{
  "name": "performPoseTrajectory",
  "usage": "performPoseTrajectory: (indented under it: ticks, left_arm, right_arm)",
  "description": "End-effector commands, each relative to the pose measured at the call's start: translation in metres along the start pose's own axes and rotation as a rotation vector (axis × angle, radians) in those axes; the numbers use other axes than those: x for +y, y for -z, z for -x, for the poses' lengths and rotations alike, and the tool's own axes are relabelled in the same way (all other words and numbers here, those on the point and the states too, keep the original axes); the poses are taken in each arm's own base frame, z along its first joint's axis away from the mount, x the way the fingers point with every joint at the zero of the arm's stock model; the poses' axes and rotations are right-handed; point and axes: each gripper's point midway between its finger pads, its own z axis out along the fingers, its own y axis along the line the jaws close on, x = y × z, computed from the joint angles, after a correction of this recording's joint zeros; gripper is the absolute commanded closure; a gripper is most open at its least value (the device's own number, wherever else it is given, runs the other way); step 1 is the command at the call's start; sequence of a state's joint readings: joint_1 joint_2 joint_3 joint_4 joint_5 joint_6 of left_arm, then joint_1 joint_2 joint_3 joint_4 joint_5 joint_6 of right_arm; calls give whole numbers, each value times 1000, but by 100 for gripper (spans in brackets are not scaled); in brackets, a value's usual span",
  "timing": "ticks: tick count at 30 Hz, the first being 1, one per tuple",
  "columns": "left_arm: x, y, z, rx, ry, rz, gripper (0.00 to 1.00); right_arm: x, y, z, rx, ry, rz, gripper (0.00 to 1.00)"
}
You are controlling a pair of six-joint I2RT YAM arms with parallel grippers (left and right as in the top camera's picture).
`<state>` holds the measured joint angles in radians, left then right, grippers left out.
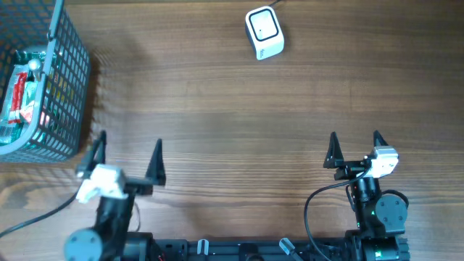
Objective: Scan the item barcode
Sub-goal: 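Move the left gripper into the basket and grasp the yellow oil bottle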
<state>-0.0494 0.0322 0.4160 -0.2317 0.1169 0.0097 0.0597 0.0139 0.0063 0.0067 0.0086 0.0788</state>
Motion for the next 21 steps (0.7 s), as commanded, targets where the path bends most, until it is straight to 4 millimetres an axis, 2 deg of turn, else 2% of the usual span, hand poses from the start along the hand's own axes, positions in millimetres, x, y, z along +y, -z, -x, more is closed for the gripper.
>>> performPoseTrajectory:
  ticks: [1, 3, 7, 10, 13, 16, 21]
  left_arm:
    - [-24, 20, 69, -19, 50, -106, 0]
    - [-35, 26, 109, -10, 50, -153, 0]
    - [-49, 25, 167, 94, 72, -209, 0]
    - [-51, 14, 188, 225, 96, -209, 0]
    - [-49, -5, 187, 394, 134, -193, 0]
    - [-43, -31, 168, 538, 163, -172, 0]
    - [-34, -82, 138, 643, 186, -157, 0]
  right_arm:
    - [-4, 0, 1, -5, -7, -19, 0]
    - [-4, 0, 1, -5, -7, -19, 0]
    - [-4, 0, 1, -5, -7, -19, 0]
    - [-4, 0, 1, -6, -6, -19, 0]
    - [-4, 0, 1, -5, -7, -19, 0]
    - [-4, 0, 1, -5, -7, -19, 0]
    - [-4, 0, 0, -3, -7, -19, 0]
